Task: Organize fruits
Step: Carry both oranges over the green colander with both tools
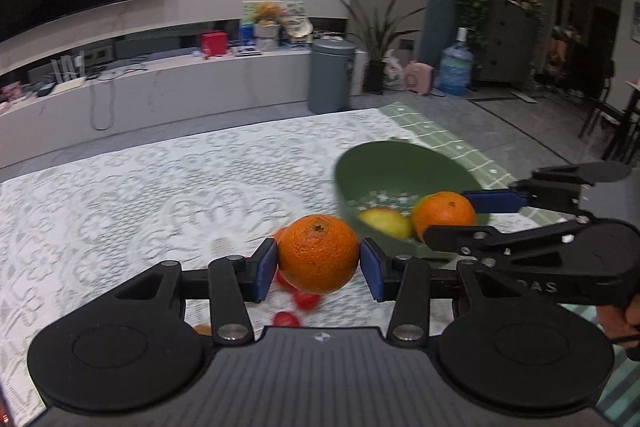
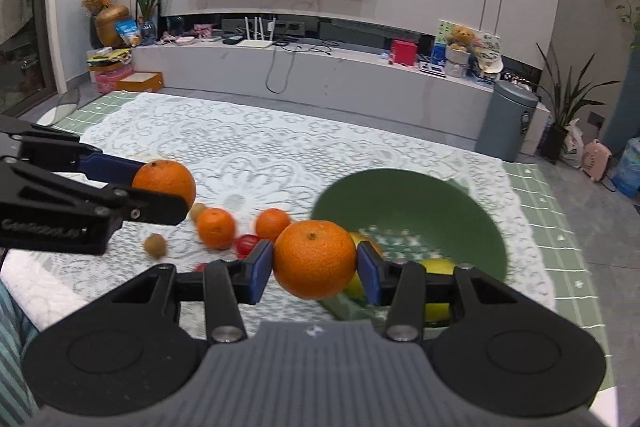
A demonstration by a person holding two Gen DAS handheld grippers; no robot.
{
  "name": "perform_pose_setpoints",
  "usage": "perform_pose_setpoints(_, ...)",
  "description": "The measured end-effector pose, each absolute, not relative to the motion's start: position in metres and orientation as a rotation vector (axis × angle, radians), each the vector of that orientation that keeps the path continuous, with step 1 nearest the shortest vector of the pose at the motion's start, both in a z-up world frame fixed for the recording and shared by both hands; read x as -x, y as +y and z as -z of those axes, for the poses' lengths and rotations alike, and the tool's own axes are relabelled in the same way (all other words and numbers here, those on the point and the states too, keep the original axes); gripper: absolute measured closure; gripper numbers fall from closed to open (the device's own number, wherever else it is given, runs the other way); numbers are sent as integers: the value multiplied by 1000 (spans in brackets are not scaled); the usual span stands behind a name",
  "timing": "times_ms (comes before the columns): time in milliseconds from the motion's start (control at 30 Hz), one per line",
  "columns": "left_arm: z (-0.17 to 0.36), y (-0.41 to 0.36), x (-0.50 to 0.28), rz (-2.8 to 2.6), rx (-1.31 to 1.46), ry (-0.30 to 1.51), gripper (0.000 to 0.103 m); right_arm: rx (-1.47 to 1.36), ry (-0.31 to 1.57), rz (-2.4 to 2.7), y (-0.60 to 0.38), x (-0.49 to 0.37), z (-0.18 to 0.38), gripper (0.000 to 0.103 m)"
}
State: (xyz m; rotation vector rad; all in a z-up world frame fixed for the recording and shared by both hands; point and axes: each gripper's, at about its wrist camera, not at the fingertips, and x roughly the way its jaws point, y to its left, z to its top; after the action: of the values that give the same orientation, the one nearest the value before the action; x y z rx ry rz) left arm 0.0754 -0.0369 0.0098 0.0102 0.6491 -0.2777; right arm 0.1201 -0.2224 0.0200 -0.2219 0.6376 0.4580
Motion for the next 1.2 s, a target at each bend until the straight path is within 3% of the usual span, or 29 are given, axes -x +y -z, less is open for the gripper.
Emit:
perform_pose_setpoints(667, 4, -98, -137, 486, -41, 737, 52, 324, 800, -423, -265, -181, -9, 59)
perform_pose_setpoints(1200, 32, -112, -186, 503, -19, 955, 52, 395, 933, -468, -265, -235, 7, 59)
